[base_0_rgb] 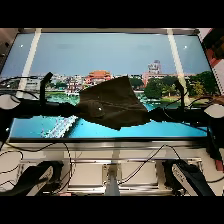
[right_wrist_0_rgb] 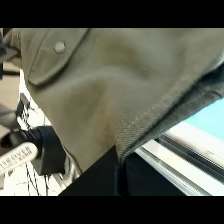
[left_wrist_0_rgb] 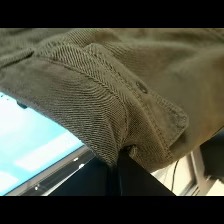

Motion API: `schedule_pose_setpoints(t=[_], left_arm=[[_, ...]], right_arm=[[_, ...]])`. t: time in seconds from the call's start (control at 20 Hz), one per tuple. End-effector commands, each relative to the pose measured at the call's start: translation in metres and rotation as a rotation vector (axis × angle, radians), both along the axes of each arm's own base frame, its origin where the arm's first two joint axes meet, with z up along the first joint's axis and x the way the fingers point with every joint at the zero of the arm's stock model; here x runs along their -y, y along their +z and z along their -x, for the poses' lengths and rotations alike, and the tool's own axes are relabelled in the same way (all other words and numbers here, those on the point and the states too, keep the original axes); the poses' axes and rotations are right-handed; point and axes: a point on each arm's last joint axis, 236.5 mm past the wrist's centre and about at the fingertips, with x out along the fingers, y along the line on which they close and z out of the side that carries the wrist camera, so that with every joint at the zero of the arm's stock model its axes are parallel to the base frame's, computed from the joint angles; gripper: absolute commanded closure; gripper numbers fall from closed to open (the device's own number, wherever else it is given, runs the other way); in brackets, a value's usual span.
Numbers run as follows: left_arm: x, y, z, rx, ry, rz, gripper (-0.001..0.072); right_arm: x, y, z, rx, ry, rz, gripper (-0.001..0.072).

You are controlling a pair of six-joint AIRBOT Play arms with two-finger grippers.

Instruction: Fold the clothes and pants, and hang the long-sleeved shirts on hangers.

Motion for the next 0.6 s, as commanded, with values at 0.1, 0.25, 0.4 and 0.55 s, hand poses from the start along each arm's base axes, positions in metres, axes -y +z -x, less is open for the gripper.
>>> schedule_pose_setpoints(t=[0.1, 0.25, 0.4, 0.55], left_arm=[[0.026, 0.111, 0.004, 0.186, 0.124, 0.331, 0.0661], [0.026, 0.189, 0.003, 0.394, 0.178, 0.553, 0.0661], [0.023, 0.253, 0.034, 0.488, 0.176, 0.764, 0.0662], [0.02, 0.285, 0.074, 0.557, 0.16, 0.837, 0.0662]], right_arm=[[-0.009, 0.09, -0.004, 0.257, -0.108, -0.043, 0.0697], [-0.008, 0.163, -0.002, 0.451, -0.104, -0.035, 0.0697], [-0.009, 0.232, 0.012, 0.605, -0.102, -0.052, 0.0697], [-0.012, 0.28, 0.036, 0.677, -0.095, -0.079, 0.0697]])
